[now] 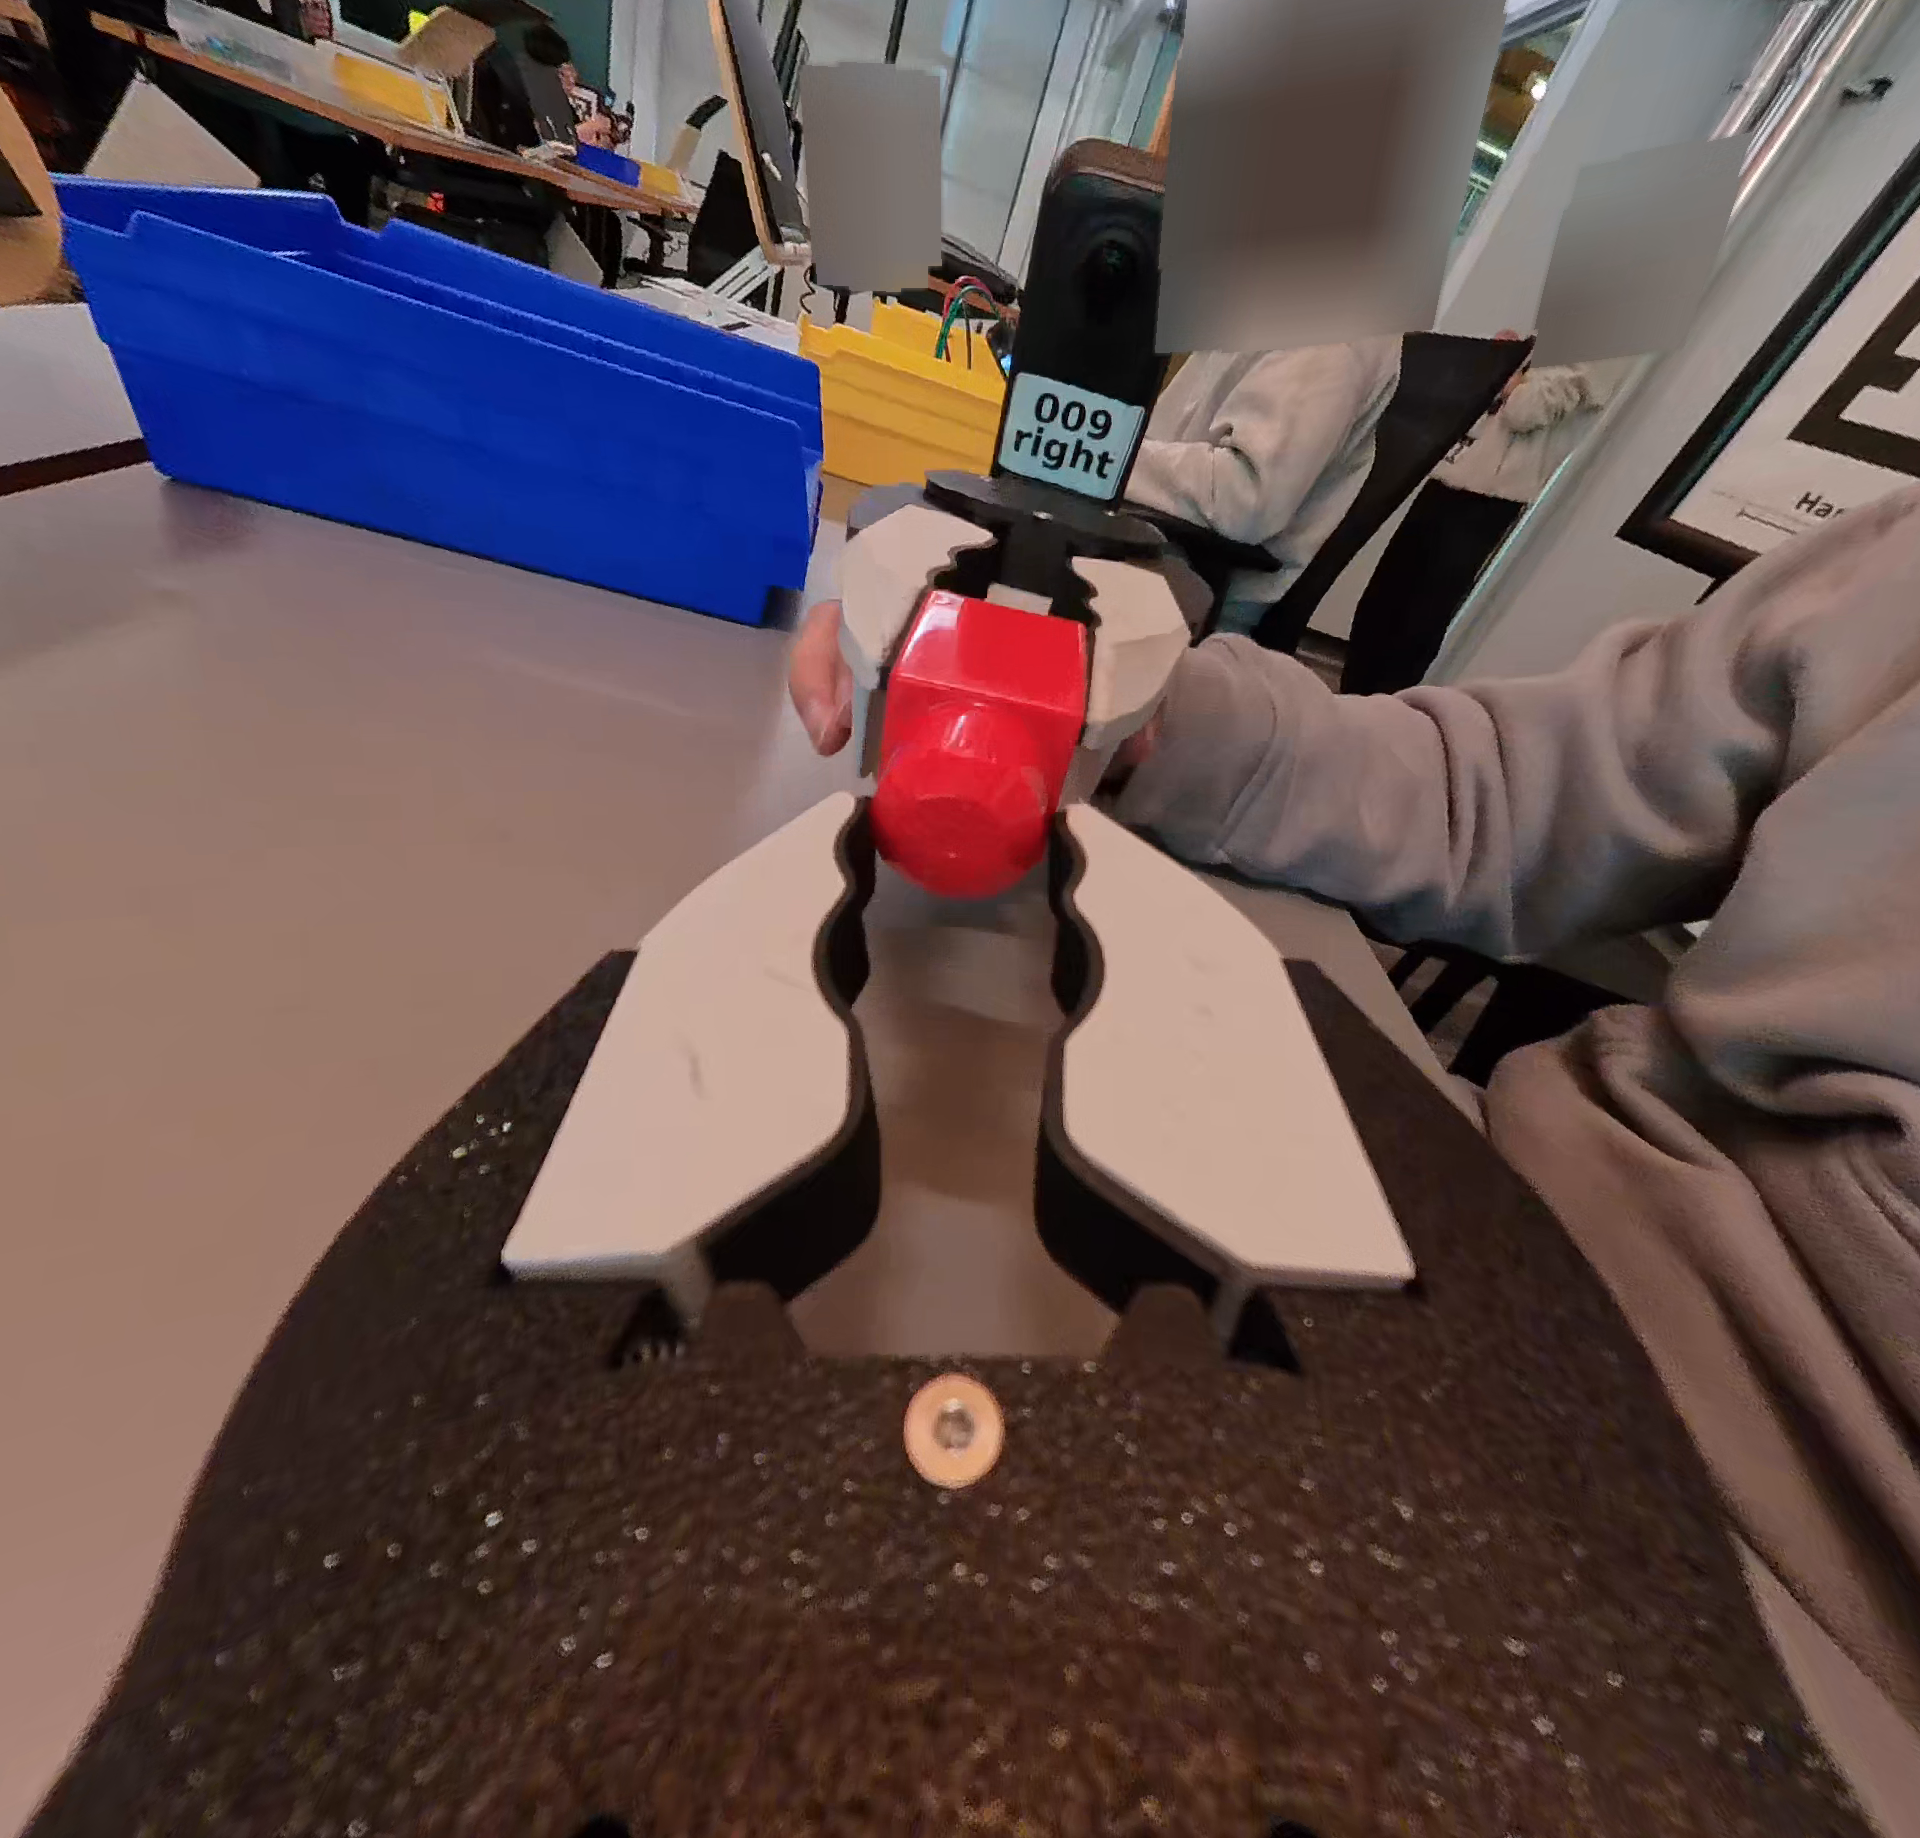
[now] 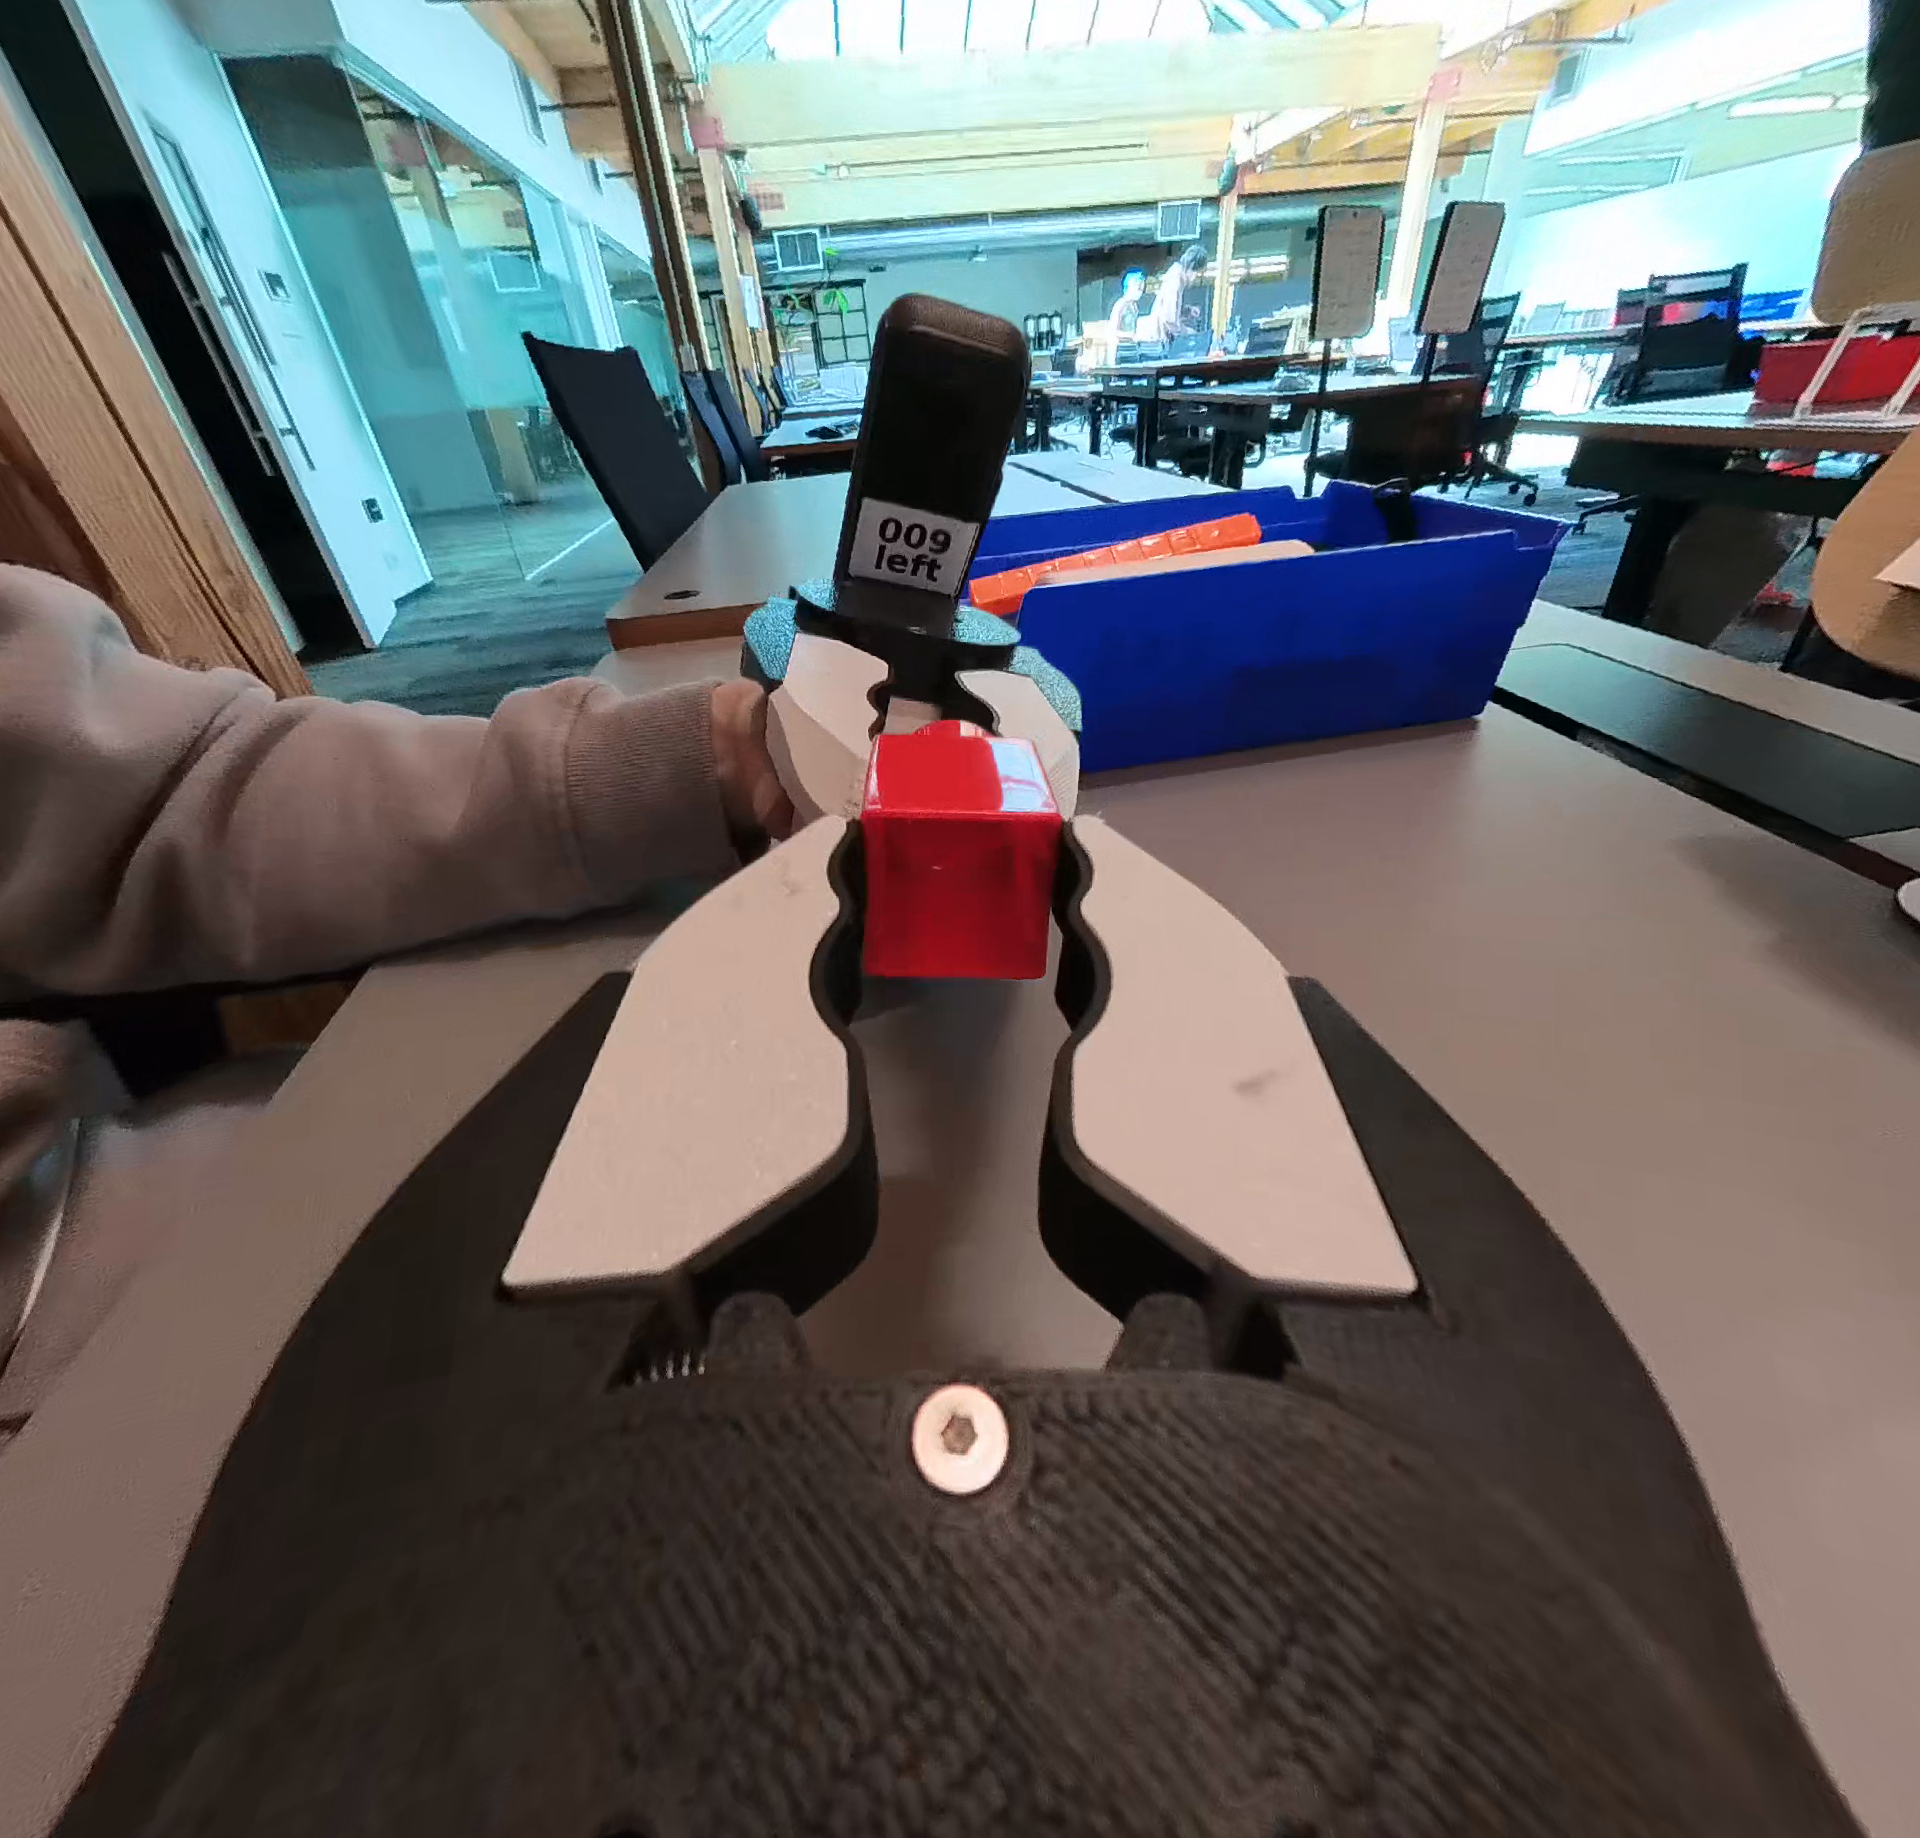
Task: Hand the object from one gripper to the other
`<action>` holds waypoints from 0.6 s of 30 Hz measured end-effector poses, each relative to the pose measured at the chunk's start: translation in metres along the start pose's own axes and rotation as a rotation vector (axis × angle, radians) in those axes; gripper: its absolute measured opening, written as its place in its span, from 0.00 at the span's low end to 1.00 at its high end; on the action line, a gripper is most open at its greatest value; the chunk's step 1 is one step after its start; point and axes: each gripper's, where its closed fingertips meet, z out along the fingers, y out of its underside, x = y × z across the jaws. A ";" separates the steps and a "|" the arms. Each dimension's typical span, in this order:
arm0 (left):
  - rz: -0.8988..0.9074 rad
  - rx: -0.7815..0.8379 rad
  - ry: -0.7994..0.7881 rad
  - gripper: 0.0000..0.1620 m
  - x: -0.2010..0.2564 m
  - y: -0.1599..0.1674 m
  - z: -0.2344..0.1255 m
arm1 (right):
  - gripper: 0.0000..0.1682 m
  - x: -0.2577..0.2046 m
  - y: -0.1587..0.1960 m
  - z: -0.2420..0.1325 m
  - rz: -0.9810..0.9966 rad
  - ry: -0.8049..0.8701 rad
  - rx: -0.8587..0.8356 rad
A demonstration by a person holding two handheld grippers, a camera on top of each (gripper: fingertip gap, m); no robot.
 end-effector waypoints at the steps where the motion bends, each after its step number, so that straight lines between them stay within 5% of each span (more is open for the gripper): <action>1: -0.020 0.016 0.004 0.20 0.001 -0.002 0.000 | 0.20 0.001 -0.001 -0.001 -0.003 0.004 0.003; 5: 0.003 0.076 -0.059 0.30 -0.007 -0.014 0.000 | 0.20 0.014 -0.009 -0.006 0.138 0.047 0.058; 10: 0.595 -0.006 -0.360 0.43 -0.014 -0.016 -0.002 | 0.20 0.028 -0.001 -0.014 0.588 -0.015 0.077; 18: 0.907 -0.124 -0.429 0.28 -0.009 -0.006 0.015 | 0.21 0.003 0.013 -0.008 0.831 -0.214 -0.017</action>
